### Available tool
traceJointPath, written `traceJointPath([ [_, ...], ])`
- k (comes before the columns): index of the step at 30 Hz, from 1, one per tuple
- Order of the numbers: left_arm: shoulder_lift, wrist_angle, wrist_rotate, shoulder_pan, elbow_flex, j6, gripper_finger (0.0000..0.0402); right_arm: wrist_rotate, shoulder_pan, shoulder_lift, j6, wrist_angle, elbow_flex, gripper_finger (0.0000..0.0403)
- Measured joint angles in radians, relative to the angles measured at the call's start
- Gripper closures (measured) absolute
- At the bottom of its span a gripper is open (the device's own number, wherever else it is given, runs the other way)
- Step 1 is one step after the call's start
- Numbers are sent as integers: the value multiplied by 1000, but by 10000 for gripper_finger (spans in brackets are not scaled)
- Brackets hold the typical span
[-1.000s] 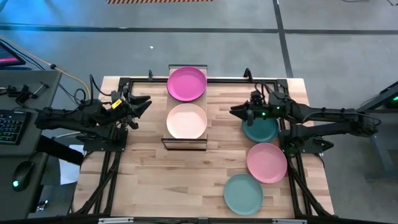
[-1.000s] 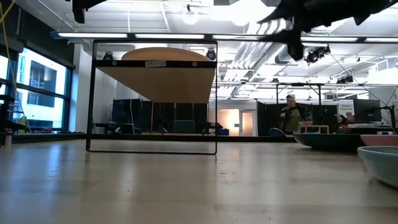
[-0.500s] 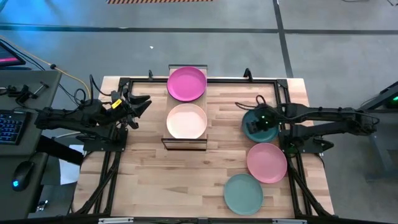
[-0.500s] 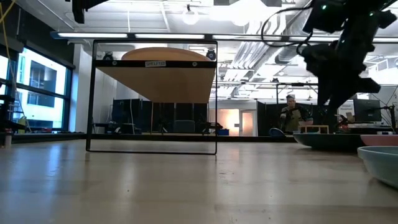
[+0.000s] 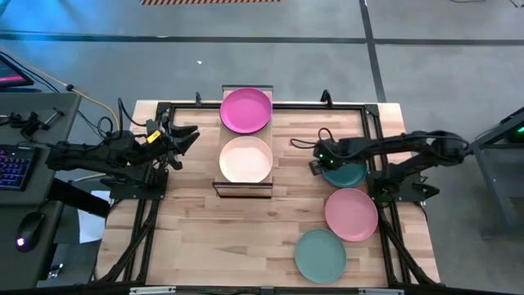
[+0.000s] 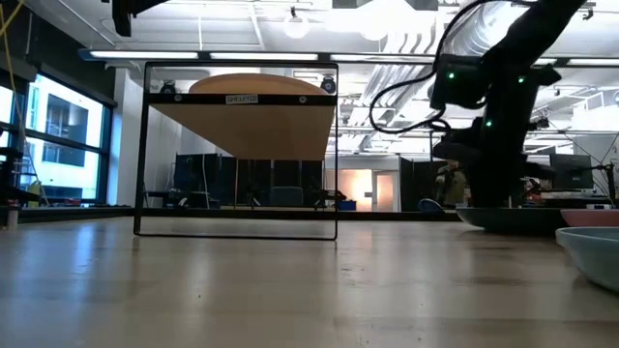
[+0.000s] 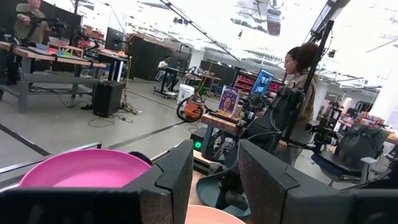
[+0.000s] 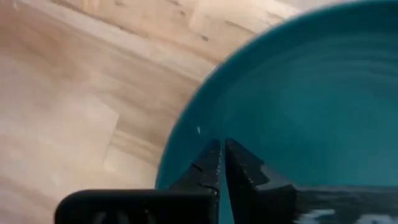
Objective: Place and stack plates onto a shelf
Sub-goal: Stack the dark green plate on top of the pink plate on the shelf
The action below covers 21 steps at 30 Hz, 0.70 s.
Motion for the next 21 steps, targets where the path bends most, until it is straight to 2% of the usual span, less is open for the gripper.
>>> traceJointPath([
  [3, 0, 0, 0, 0, 0, 0, 284, -2, -2, 22, 2, 47, 0, 402],
  [13, 0, 1, 1, 0, 0, 1, 284, -106, 58, 69, 47, 321, 0, 403],
  [17, 0, 1, 2, 0, 0, 1, 284, -147, 58, 12, 46, 291, 0, 403],
  [21, 0, 1, 2, 0, 0, 1, 284, -134, 32, -133, 24, 93, 0, 403],
])
